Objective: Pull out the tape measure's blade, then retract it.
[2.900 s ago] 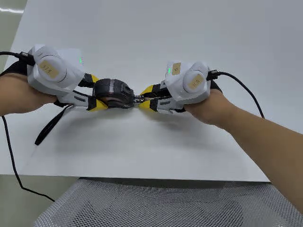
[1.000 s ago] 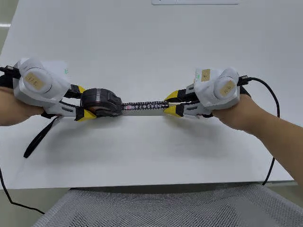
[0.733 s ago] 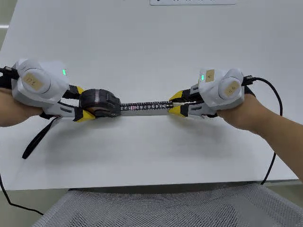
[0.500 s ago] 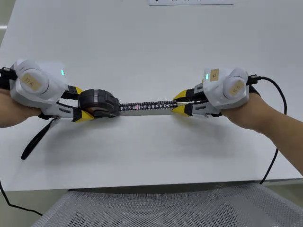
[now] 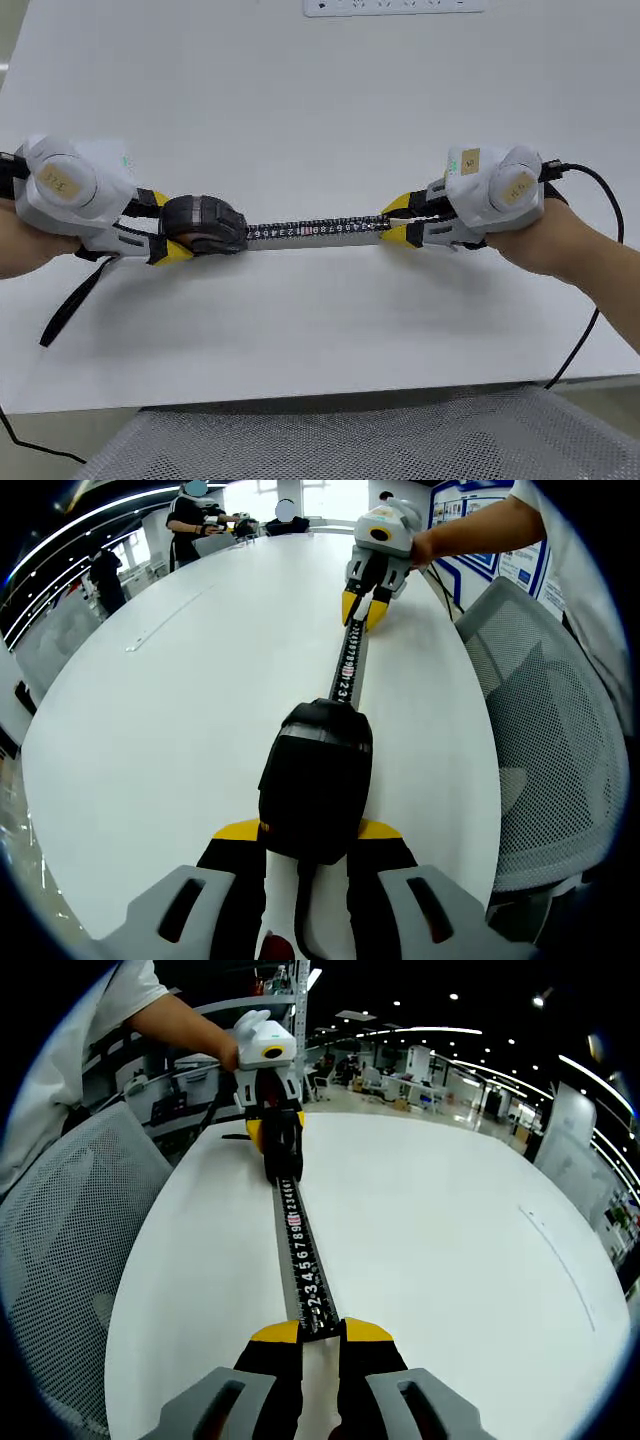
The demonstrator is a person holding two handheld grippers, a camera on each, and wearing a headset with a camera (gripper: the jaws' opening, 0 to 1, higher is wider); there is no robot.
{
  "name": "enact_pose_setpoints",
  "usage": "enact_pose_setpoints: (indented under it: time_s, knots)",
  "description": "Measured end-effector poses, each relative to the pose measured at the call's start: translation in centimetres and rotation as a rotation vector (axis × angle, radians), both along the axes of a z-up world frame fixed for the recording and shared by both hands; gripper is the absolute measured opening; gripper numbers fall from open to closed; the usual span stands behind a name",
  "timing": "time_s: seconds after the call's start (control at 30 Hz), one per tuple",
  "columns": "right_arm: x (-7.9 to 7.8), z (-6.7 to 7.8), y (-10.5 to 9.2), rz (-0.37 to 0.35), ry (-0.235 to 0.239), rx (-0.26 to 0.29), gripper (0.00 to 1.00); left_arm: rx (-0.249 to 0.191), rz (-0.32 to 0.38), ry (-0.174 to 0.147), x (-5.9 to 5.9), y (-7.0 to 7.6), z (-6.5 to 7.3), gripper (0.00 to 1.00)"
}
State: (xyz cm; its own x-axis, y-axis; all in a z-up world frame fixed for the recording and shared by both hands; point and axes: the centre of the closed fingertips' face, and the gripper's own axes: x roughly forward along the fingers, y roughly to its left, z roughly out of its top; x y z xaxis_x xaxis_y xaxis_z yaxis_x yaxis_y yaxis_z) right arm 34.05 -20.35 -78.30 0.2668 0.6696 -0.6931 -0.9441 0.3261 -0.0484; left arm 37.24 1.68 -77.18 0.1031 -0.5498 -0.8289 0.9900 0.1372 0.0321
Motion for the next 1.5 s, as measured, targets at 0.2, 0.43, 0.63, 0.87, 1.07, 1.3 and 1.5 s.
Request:
enact_pose_setpoints:
  time_s: [0.2,0.43,0.63,0.87,1.07,1.3,1.5]
  knots:
    - [-0.1,0.0,-1.3,-0.009,0.002,-0.012,0.09,0.002,-0.002,0.001,0.0,0.0,0.0,0.26]
    - [-0.1,0.0,-2.2,-0.012,0.007,-0.025,0.09,0.002,0.000,0.001,0.1,0.0,0.0,0.26]
    - [-0.3,0.0,-2.9,-0.009,0.010,-0.040,0.08,0.001,0.002,0.004,0.1,-0.1,-0.1,0.26]
    - [-0.3,0.0,-4.0,-0.014,0.012,-0.055,0.08,0.002,0.001,0.003,0.0,-0.1,0.0,0.26]
    - [-0.4,0.0,-5.0,-0.020,0.015,-0.067,0.08,0.001,0.002,0.004,0.0,-0.1,0.0,0.26]
    - [-0.6,0.0,-6.3,-0.025,0.020,-0.083,0.08,0.003,0.002,0.004,0.0,-0.2,0.0,0.26]
    - [-0.7,0.0,-7.4,-0.033,0.021,-0.098,0.08,0.002,0.000,0.005,0.0,-0.2,0.0,0.26]
